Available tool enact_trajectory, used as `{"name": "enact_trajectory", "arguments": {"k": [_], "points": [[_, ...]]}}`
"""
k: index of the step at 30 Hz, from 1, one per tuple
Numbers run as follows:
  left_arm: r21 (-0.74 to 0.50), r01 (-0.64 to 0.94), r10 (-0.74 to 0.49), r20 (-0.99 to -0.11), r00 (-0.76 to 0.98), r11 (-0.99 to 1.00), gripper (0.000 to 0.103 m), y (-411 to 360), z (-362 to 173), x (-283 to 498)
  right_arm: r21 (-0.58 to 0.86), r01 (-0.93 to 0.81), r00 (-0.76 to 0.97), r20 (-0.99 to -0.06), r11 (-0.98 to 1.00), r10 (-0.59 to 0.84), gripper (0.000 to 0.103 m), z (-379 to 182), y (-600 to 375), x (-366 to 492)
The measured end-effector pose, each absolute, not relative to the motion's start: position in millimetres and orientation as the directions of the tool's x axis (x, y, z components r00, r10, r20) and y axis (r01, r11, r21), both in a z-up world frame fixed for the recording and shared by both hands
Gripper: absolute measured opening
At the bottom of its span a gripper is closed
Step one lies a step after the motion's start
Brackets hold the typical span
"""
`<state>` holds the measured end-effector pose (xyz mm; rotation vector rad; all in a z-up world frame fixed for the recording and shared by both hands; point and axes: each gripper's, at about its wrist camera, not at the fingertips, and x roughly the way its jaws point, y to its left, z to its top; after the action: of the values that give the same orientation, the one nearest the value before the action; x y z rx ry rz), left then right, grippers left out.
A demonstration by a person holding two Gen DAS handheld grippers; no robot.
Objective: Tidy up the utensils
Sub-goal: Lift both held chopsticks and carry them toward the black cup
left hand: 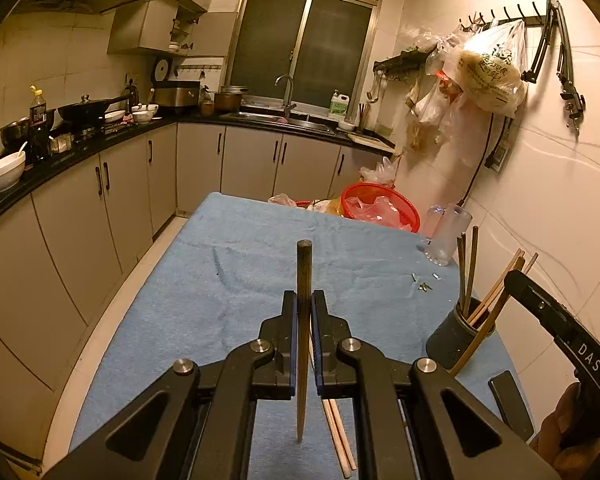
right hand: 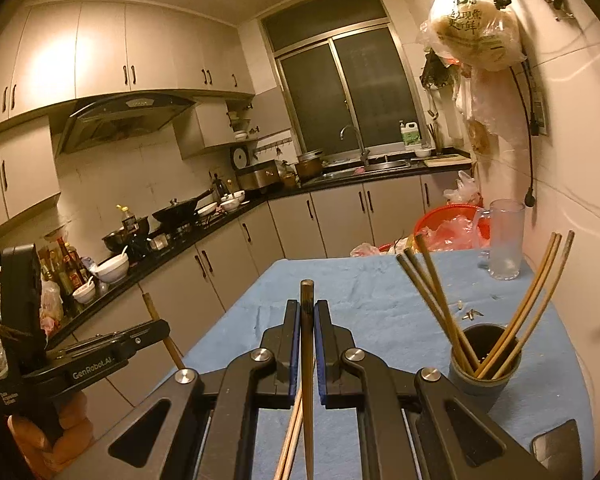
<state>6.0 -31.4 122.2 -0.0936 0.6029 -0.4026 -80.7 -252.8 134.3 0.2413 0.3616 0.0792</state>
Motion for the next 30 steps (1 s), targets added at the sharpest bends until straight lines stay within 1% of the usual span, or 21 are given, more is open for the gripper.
{"name": "enact_trajectory", "arguments": {"k": [16, 30], "points": [[-0.191, 0.36, -0.406, -0.51, 0.759, 0.913, 0.007, -31.4, 136.1, -6.0, 0.291, 0.027, 0.95, -0.306, 0.956, 0.066, 0.007, 142.7, -284.7, -96.8], [-0.173, 0.433, -0.456, -0.509, 0.73, 0.885, 0.007, -60.0, 154.7, -17.0, 0.352, 0.085, 0.963, -0.269, 0.932, 0.014, 0.007, 149.7, -327.8, -121.1]]}}
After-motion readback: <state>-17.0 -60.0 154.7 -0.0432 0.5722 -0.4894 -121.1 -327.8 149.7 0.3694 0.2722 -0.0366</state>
